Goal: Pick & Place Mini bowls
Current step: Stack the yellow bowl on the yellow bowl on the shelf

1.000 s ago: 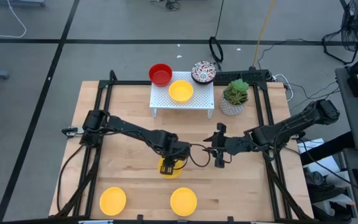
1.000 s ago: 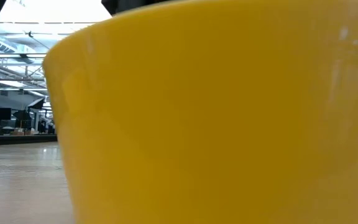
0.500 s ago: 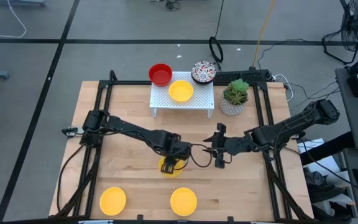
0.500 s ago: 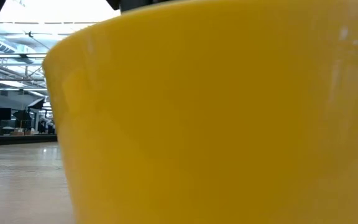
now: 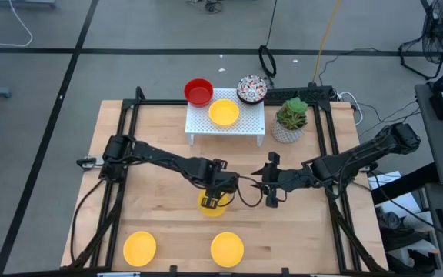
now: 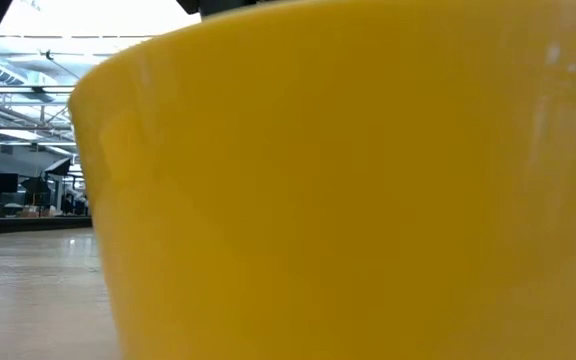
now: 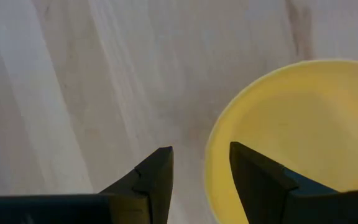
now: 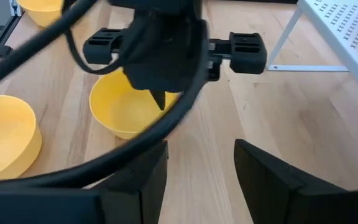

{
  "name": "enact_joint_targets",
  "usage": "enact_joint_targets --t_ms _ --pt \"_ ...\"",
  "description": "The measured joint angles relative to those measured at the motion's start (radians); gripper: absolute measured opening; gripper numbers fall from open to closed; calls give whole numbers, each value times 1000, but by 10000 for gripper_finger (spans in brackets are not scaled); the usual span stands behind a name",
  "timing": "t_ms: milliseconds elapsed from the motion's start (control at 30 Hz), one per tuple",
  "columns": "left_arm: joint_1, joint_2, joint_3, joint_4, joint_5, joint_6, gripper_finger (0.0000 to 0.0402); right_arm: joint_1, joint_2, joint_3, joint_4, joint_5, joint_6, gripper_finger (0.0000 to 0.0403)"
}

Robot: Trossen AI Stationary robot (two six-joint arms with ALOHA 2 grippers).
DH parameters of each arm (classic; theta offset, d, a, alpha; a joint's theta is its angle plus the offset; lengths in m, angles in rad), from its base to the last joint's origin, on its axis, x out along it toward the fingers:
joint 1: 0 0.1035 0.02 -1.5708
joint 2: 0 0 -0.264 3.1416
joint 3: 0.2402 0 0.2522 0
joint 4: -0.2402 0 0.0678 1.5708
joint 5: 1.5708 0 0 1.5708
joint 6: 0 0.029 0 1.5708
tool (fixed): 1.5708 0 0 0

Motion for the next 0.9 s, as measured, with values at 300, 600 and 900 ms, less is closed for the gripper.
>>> enact_joint_targets --t_ms 300,600,900 --pt "39 -1 -98 26 85 -49 161 0 0 0 -1 -1 0 171" --pt "40 -1 -125 25 87 -118 98 0 0 0 0 -1 0 171" --pt "63 -9 -126 15 237 -149 16 0 0 0 0 -1 0 171"
